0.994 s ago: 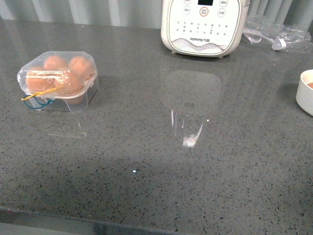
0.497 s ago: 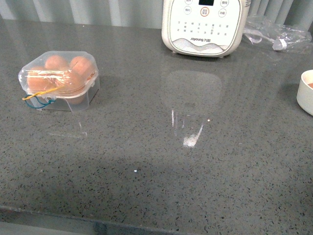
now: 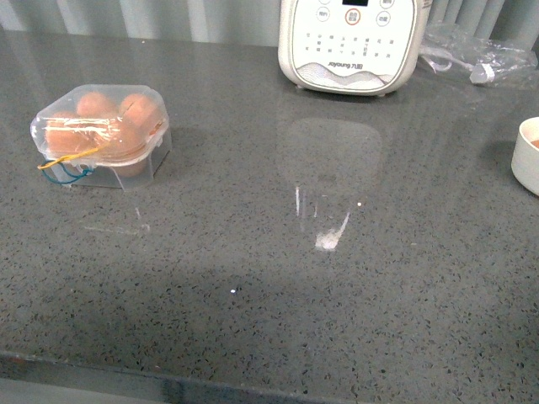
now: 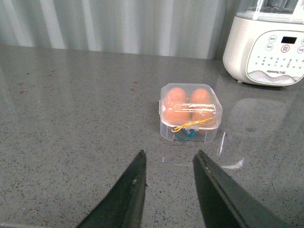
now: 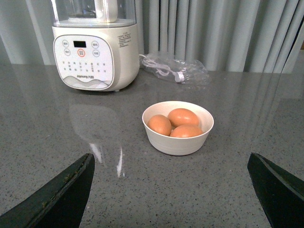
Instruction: Put egg into box
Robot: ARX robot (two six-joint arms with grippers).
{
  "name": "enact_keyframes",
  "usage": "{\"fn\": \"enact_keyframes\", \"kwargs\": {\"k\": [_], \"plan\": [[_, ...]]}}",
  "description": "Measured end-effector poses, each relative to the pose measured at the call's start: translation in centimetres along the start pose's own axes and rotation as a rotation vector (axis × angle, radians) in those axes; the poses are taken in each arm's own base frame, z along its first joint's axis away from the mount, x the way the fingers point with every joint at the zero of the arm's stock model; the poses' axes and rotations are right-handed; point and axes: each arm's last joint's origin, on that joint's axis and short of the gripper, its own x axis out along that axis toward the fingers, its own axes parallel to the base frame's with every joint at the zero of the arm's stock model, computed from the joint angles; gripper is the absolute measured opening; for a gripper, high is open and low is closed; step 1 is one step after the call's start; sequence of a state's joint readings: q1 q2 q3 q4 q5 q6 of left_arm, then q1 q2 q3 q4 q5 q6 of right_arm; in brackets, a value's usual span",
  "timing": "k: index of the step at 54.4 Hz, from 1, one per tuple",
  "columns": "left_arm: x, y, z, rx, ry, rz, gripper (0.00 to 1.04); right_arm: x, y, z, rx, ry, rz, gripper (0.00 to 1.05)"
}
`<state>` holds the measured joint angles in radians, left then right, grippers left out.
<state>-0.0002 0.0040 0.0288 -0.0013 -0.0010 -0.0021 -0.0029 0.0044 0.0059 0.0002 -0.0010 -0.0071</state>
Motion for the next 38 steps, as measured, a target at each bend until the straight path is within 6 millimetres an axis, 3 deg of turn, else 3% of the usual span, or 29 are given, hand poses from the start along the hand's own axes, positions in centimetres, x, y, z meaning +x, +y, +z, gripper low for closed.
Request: {"fn": "enact_keyframes", "kwargs": {"k": [21, 38], "plan": [[0.0, 0.0, 0.0, 0.0, 0.0, 0.0, 0.98, 0.0, 0.0, 0.0, 0.0, 0.0, 0.0, 0.97], [0.0, 0.0, 0.0, 0.0, 0.0, 0.0, 0.98, 0.0, 0.0, 0.0, 0.0, 0.0, 0.0, 0.97]]}}
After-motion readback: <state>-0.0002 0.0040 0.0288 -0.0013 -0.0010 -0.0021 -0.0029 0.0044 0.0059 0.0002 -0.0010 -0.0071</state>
